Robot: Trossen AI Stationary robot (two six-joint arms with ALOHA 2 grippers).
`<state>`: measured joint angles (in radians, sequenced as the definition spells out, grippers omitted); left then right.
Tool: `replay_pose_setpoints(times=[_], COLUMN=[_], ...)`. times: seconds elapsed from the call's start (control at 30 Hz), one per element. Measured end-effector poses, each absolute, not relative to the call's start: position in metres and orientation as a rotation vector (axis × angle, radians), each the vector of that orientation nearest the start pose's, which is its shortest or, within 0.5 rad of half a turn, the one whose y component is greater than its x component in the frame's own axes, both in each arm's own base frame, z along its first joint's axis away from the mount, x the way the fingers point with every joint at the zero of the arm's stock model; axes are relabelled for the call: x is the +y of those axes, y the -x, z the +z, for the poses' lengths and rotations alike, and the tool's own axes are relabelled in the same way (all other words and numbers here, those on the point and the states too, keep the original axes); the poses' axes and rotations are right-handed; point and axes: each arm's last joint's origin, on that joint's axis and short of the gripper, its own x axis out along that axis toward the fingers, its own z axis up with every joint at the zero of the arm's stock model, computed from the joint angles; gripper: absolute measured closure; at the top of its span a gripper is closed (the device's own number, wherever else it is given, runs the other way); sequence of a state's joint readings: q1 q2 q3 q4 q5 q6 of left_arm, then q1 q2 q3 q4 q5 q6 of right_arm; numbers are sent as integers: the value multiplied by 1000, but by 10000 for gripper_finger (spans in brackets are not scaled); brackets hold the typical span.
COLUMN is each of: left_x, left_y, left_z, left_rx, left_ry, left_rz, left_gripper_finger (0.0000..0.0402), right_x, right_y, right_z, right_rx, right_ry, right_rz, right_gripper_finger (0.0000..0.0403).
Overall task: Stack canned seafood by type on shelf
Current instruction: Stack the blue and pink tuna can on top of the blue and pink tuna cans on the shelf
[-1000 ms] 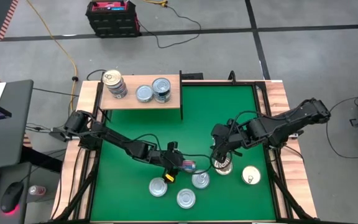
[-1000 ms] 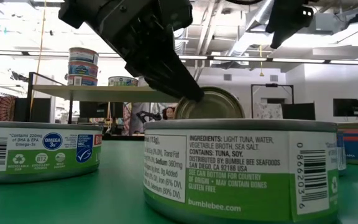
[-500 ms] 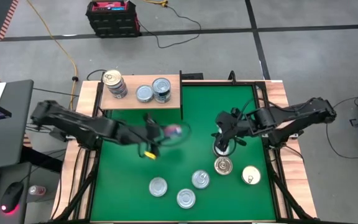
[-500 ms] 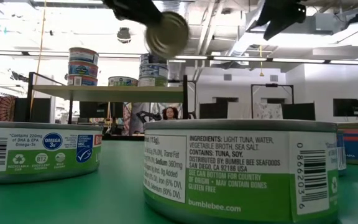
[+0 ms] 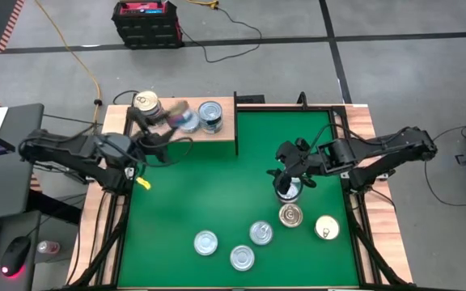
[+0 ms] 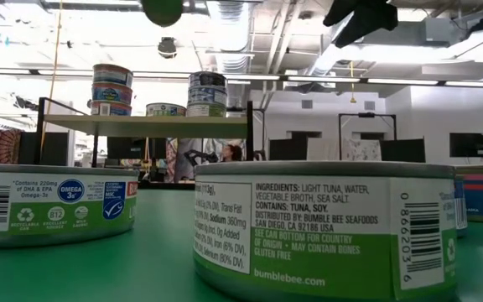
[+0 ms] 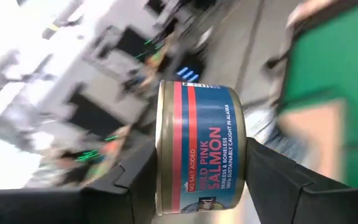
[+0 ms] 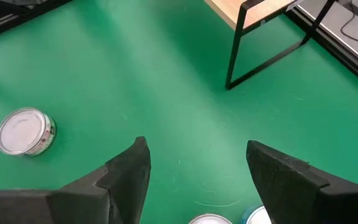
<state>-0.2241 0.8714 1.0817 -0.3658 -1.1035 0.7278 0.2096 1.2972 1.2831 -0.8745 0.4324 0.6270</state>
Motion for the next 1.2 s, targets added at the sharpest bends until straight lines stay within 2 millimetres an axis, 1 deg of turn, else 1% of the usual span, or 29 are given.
replay_pose_setpoints(times=[0.07, 0.17, 0.4, 0.53, 0.67, 0.77, 0.9, 1.07, 1.2], left_x=[-6, 2, 16, 21, 27, 30, 35, 43, 50], left_y=[-150, -136, -102, -85, -72, -67, -67, -73, -79], left_z=[404, 405, 403, 401, 399, 399, 399, 396, 393], left_rx=[514, 589, 641, 610, 643, 644, 690, 771, 852], left_ry=[-852, -913, -902, -850, -836, -836, -896, -983, -1034], left_rz=[868, 912, 948, 902, 920, 908, 863, 796, 780], left_gripper_finger=[195, 191, 202, 199, 197, 197, 197, 198, 198], right_x=[41, 42, 46, 46, 47, 45, 41, 38, 39], right_y=[-251, -251, -251, -255, -258, -259, -260, -264, -264], right_z=[341, 341, 342, 345, 349, 350, 350, 353, 353], right_rx=[740, 740, 732, 680, 632, 622, 615, 589, 582], right_ry=[-306, -306, -306, -329, -337, -327, -332, -369, -396], right_rz=[-459, -456, -441, -428, -420, -420, -433, -402, -393], right_gripper_finger=[113, 113, 113, 113, 113, 113, 113, 113, 113])
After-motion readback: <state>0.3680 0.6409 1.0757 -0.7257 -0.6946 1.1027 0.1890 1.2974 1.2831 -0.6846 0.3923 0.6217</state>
